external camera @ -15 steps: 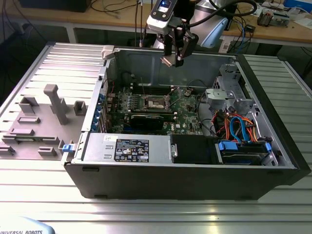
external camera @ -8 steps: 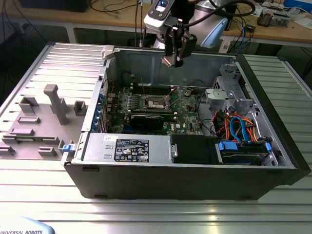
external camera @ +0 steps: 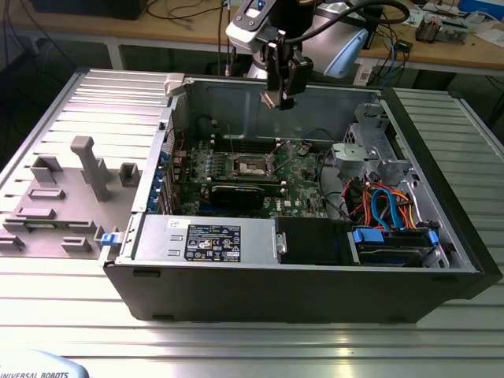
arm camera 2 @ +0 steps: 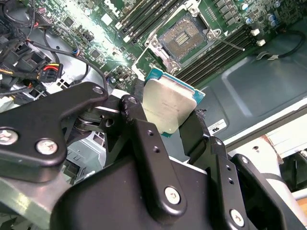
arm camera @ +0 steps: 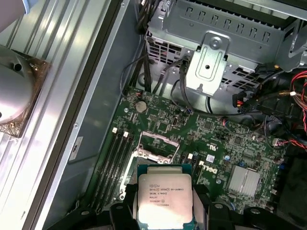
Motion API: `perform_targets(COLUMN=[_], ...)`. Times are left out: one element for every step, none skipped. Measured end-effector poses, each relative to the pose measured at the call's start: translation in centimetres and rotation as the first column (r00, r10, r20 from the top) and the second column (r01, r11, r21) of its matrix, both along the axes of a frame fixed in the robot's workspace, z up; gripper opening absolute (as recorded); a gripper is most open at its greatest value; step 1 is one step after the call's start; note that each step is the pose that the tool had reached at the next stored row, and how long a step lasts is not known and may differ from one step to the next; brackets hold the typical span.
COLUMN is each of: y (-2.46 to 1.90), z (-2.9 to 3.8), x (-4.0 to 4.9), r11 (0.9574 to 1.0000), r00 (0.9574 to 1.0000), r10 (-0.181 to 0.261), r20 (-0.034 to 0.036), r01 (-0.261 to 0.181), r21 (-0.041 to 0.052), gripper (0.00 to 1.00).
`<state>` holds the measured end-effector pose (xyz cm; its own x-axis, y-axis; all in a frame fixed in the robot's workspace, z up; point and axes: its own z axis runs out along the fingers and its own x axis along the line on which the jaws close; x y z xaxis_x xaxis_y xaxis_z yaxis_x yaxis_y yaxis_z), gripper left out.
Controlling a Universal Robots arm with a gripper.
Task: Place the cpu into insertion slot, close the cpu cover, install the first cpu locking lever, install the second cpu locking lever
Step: 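Place the cpu into insertion slot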
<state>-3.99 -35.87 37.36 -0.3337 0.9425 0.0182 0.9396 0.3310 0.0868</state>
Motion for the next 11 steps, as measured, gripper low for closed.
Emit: perform_targets(y=[0.0,0.0,0.0,0.0,0.0,0.0,0.0,0.0,0.0,0.0,0.0], z=[0.0,0.0,0.0,0.0,0.0,0.0,0.0,-0.03,-0.04,-0.06,-0.09], x=[-0.01,-0.01,-0.01,-0.01,-0.01,-0.01,-0.01,-0.01,-0.01,-0.01,-0.01], r11=[1.0,1.0,1.0,1.0,1.0,1.0,1.0,1.0,1.0,1.0,1.0], r00=[1.0,1.0,1.0,1.0,1.0,1.0,1.0,1.0,1.0,1.0,1.0], r10=[0.0,0.0,0.0,0.0,0.0,0.0,0.0,0.0,0.0,0.0,0.0], r20=[0.0,0.0,0.0,0.0,-0.0001,-0.0001,-0.0001,0.0,0.0,0.0,0.0], r01=[0.0,0.0,0.0,0.0,0.0,0.0,0.0,0.0,0.0,0.0,0.0], r21=[0.0,0.0,-0.0001,-0.0001,-0.0001,-0.0001,-0.0001,0.0,0.0,0.0,0.0], gripper=[0.54,0.54,0.54,0.54,0.54,0.54,0.54,0.54,0.54,0.54,0.54])
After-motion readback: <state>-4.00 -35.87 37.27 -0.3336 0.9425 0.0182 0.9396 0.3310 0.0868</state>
